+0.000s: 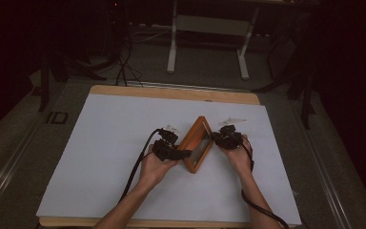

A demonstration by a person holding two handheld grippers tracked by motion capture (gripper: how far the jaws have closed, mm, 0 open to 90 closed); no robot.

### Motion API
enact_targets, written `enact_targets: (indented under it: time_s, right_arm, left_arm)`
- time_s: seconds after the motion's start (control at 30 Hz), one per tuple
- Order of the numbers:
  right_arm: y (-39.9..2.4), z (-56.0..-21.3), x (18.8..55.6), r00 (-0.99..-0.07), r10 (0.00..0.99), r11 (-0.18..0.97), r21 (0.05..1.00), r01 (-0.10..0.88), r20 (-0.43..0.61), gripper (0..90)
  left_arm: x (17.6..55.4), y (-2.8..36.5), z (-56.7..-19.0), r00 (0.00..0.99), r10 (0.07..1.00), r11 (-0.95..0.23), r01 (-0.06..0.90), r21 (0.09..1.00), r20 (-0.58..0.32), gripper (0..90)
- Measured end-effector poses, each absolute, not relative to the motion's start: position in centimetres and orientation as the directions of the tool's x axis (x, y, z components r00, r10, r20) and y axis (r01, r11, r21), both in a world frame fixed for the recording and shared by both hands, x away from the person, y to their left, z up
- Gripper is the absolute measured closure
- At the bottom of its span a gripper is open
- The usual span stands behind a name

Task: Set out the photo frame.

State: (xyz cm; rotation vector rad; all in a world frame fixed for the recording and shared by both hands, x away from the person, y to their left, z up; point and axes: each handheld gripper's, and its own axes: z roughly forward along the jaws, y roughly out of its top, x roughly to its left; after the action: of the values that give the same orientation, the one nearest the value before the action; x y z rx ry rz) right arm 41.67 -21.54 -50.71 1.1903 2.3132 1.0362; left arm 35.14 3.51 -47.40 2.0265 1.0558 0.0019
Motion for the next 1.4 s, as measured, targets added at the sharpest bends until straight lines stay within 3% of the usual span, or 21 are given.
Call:
enact_targets:
  time_s: [0.23, 0.87, 1.23, 1.4]
  right_arm:
    - [-22.8, -50.2, 40.8, -0.599, 0.8, 0.394, 0.744, 0.54, 0.012, 79.4]
    - [-22.9, -48.7, 39.7, -0.669, 0.743, 0.432, 0.775, 0.462, -0.015, 73.9]
    - [-22.2, -47.5, 39.4, -0.69, 0.723, 0.422, 0.804, 0.42, -0.019, 69.6]
    - [-22.0, -46.7, 39.2, -0.702, 0.713, 0.395, 0.827, 0.4, -0.002, 62.5]
  left_arm:
    - [35.6, 3.6, -46.8, 0.658, 0.675, -0.311, 0.664, 0.68, -0.334, 68.5]
    - [36.3, 6.4, -44.4, 0.717, 0.63, -0.28, 0.568, 0.773, -0.298, 69.2]
    - [37.0, 6.8, -42.3, 0.758, 0.613, -0.327, 0.499, 0.802, -0.222, 69.3]
    - [37.0, 6.7, -41.3, 0.781, 0.605, -0.376, 0.454, 0.807, -0.157, 69.2]
